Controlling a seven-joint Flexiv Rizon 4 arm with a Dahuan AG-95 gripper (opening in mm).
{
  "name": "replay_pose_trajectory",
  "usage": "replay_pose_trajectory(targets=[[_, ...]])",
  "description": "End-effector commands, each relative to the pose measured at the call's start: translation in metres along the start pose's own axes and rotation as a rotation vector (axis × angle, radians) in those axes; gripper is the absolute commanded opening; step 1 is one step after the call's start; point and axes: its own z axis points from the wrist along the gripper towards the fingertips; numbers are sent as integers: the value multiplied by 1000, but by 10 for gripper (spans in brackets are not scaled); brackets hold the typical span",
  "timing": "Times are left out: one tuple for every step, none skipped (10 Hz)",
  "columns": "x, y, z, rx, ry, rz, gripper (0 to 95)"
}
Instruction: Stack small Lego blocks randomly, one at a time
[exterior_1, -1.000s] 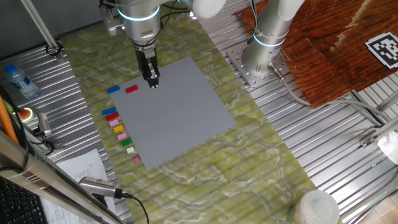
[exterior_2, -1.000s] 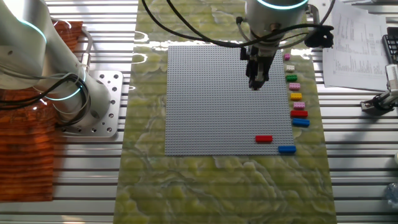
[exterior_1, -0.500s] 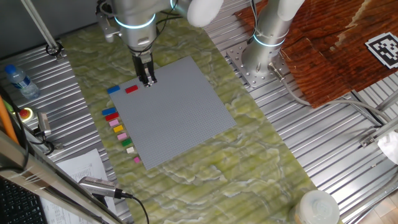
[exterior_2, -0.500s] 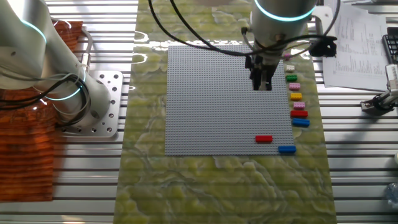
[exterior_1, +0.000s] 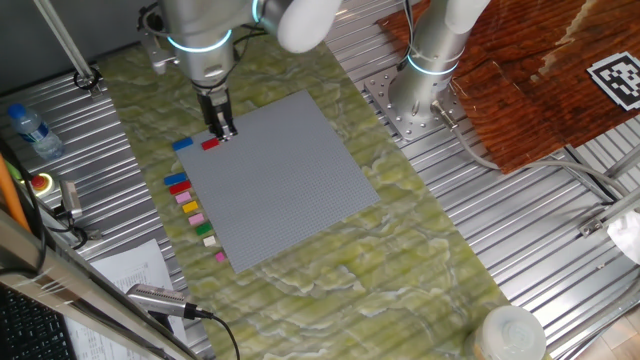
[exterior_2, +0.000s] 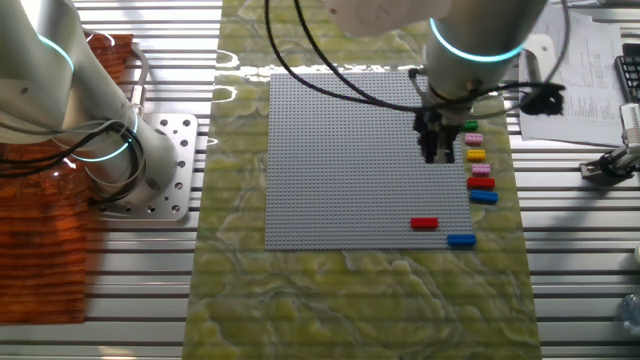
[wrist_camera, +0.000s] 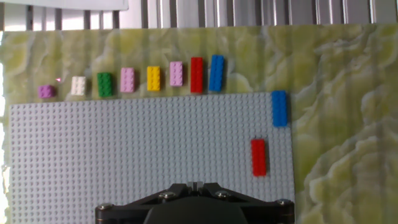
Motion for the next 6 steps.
replay_pose_trajectory(targets=[[-9, 1, 6, 2, 0, -16, 0], [-13, 1, 9, 2, 1, -32, 0], [-16, 1, 11, 1, 1, -55, 0], [-17, 1, 12, 1, 6, -76, 0], [-17, 1, 12, 1, 7, -82, 0], [-18, 1, 13, 1, 15, -101, 0]])
